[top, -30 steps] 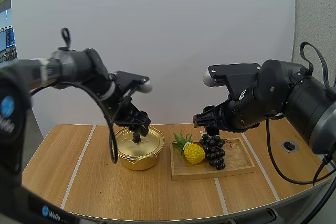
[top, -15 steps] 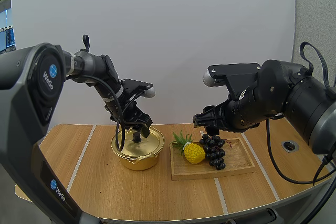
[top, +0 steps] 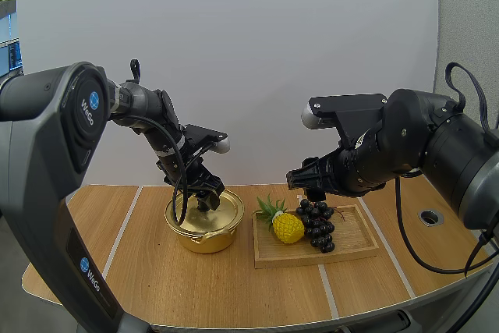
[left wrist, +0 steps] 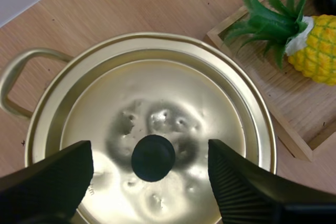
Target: Open the pot, put the pineapple inside, and close it
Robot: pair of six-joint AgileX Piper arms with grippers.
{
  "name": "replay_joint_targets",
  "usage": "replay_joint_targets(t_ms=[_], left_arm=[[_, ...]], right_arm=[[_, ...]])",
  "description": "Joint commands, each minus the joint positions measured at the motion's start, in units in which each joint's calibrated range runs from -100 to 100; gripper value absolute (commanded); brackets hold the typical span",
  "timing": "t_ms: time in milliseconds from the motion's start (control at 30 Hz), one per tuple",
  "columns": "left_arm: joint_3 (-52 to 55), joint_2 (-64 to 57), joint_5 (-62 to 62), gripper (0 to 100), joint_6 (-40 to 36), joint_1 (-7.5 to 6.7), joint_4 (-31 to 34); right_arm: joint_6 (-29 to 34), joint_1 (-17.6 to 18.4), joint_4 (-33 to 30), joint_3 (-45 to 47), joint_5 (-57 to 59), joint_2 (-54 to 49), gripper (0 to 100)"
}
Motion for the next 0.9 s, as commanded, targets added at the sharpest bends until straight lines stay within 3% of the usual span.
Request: replay_joint_targets(t_ms=[0,233,300,400,467,867], left_arm=[[-0.84,0.85,-0.7,100,-0.51,-0.19,-0.01],[-0.84,1.36,-0.03,100,-1.18,-0.19,-0.01],[-0.84,1.36,0.15,66,-1.18,-0.19,-0.01],[-0.84,1.36,0.31,22,-1.18,-0.19,-0.01],[-0.84,1.23,0.88,0,-1.18,-0.19,-0.01],[-0.84,-6.79,4.23,0,-2.37,-0.19,-0.01]], right_arm=[[-0.42,0.07,0.14,-0.58,-1.09,-0.18,100],[-0.42,0.07,0.14,-0.58,-1.09,-0.18,100],[-0.42,0.07,0.14,-0.58,-1.09,-0.18,100],[-0.42,0.07,0.14,-0.58,-1.09,-0.18,100],[-0.42,0.07,0.14,-0.58,-1.09,-0.18,100],[-0.42,0.07,0.14,-0.58,-1.09,-0.18,100]])
